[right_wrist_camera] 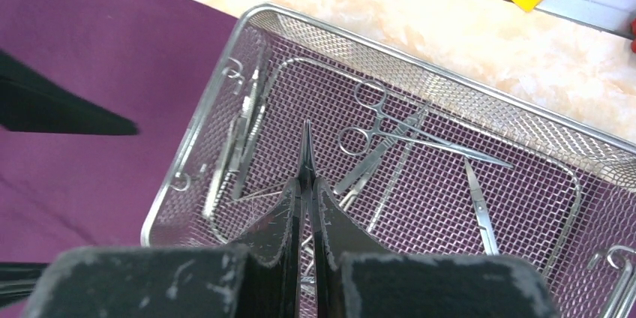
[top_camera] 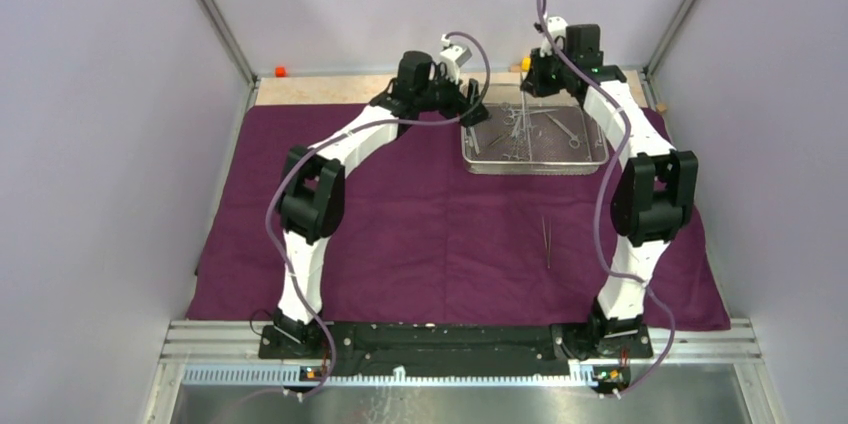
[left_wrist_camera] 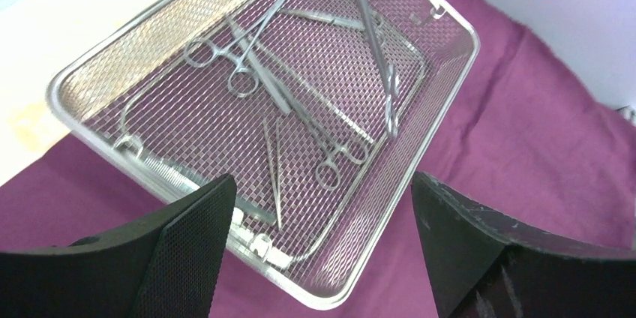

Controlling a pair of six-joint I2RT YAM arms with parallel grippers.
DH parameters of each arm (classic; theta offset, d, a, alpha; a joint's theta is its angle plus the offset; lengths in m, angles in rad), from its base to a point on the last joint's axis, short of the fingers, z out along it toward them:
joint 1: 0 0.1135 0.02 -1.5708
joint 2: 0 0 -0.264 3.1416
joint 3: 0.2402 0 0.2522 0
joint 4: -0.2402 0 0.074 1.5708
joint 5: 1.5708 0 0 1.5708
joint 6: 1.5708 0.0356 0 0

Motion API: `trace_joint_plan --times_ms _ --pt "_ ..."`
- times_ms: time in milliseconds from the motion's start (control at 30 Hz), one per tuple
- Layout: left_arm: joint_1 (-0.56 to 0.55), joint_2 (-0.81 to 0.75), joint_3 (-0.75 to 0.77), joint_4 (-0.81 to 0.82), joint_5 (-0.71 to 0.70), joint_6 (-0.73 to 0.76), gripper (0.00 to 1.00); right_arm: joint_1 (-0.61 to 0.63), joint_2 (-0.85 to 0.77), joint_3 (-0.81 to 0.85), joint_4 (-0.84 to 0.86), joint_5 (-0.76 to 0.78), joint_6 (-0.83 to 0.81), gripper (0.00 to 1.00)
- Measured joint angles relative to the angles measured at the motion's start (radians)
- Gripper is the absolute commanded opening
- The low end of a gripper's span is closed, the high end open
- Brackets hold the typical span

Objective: Open and lay out the surgical kit
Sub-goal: Place the medical item in the surgical kit.

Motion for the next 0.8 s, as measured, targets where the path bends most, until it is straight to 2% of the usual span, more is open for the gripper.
trace_joint_plan --times_ms 367,633,800 --pt "-0.055 0.188 0.250 0.023 0.071 -0.146 0.85 0.000 -0.070 -0.087 0.082 -0.084 0.164 0.00" --pt "-0.085 0.270 0.348 0.022 0.068 -0.198 0.71 0.000 -0.087 -0.123 0.114 -0.111 0.224 0.00" --pt "-0.092 0.282 0.352 0.018 0.074 -0.232 0.53 0.000 -0.105 -0.124 0.118 -0.120 0.236 0.00"
